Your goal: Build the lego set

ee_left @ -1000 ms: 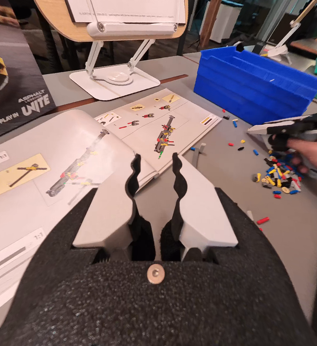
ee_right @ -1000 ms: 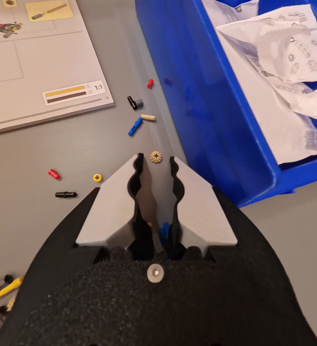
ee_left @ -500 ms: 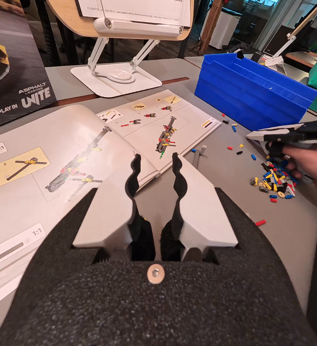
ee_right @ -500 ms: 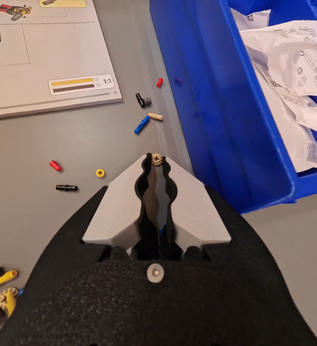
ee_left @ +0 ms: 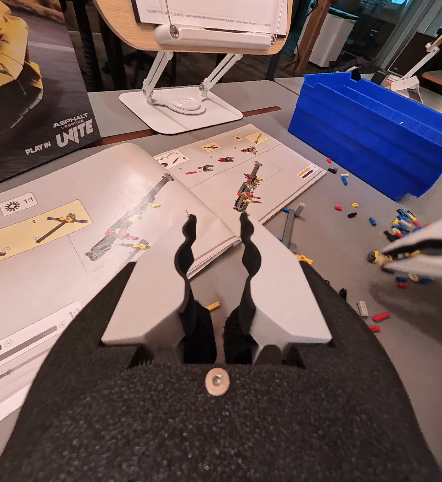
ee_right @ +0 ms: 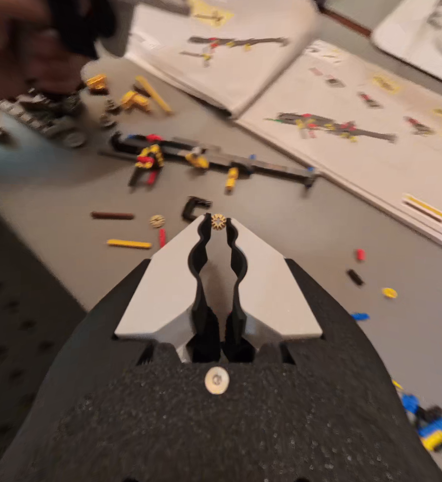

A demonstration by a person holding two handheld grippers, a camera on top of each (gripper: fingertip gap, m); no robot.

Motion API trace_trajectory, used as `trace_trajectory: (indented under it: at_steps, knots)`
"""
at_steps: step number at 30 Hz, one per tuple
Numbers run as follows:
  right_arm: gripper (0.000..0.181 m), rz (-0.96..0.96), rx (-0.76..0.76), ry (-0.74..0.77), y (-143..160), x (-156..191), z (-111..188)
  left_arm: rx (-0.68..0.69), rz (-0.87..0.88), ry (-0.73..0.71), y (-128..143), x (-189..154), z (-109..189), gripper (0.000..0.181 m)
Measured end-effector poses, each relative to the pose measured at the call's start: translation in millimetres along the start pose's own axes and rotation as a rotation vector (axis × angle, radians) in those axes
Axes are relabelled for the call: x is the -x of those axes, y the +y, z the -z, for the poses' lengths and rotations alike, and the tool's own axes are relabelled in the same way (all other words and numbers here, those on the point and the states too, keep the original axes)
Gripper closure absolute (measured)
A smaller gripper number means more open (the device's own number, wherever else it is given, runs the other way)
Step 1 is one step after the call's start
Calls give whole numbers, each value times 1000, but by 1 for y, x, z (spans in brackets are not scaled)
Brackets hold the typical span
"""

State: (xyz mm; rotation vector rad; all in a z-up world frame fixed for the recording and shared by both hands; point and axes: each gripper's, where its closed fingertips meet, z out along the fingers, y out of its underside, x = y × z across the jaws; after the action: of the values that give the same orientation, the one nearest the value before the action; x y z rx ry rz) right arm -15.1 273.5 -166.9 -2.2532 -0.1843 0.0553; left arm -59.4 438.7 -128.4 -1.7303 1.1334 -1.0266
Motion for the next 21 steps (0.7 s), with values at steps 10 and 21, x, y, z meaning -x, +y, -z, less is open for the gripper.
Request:
trace_trajectory:
  at_steps: [10,21]
  knots:
    - [171,104,99,-58,15,41,-29,2,-45,-21,-1,-1,0,149]
    - [171,86,190,-67,27,33,-36,-13,-55,-22,-6,-3,3,149]
